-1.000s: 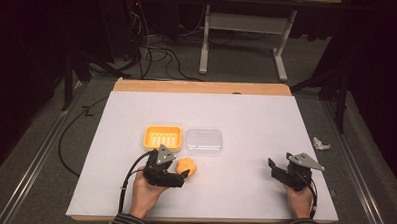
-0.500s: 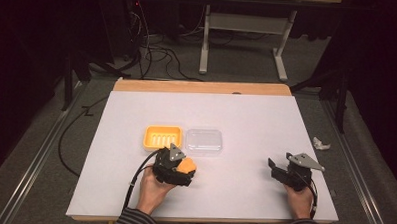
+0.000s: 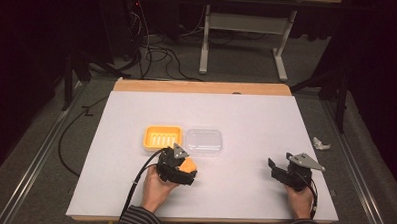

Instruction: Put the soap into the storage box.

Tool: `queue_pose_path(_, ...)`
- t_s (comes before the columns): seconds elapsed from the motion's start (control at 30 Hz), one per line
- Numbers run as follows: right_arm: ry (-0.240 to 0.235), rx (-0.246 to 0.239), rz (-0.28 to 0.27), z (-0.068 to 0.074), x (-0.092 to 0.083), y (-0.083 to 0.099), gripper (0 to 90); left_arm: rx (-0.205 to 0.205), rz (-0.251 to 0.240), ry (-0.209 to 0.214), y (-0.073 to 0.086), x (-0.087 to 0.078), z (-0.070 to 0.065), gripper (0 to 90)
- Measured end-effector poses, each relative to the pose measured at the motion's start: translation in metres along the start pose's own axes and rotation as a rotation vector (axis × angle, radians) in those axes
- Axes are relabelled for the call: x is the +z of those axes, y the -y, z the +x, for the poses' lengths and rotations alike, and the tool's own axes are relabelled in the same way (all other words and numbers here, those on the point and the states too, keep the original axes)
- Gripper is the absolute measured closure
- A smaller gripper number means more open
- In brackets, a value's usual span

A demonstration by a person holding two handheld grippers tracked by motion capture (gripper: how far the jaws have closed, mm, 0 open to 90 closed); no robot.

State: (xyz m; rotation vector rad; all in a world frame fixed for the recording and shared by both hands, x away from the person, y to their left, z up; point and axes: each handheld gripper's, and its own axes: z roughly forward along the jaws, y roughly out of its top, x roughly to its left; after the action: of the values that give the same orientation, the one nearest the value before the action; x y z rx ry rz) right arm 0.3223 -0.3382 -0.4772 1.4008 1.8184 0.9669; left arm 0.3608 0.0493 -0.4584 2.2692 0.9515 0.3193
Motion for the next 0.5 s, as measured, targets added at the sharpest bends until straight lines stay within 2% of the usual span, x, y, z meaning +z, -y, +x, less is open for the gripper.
queue_pose_path(0.07,0.0,-0.005,-0.002,-0.0003,0.0,-0.0001,27.5,0.002,0.009,-0.006,0.0002,0.0017,0.0001,16.8)
queue_pose_path(0.23,0.0,-0.005,0.0,0.0,0.0001,0.0,27.5,0.006,-0.006,-0.034,0.0005,0.0023,-0.0023,21.4)
queue_pose_path(0.5,-0.005,0.002,0.002,0.0001,0.0003,0.0,27.6,0.001,0.003,-0.034,0.0002,0.0032,-0.0032,24.0)
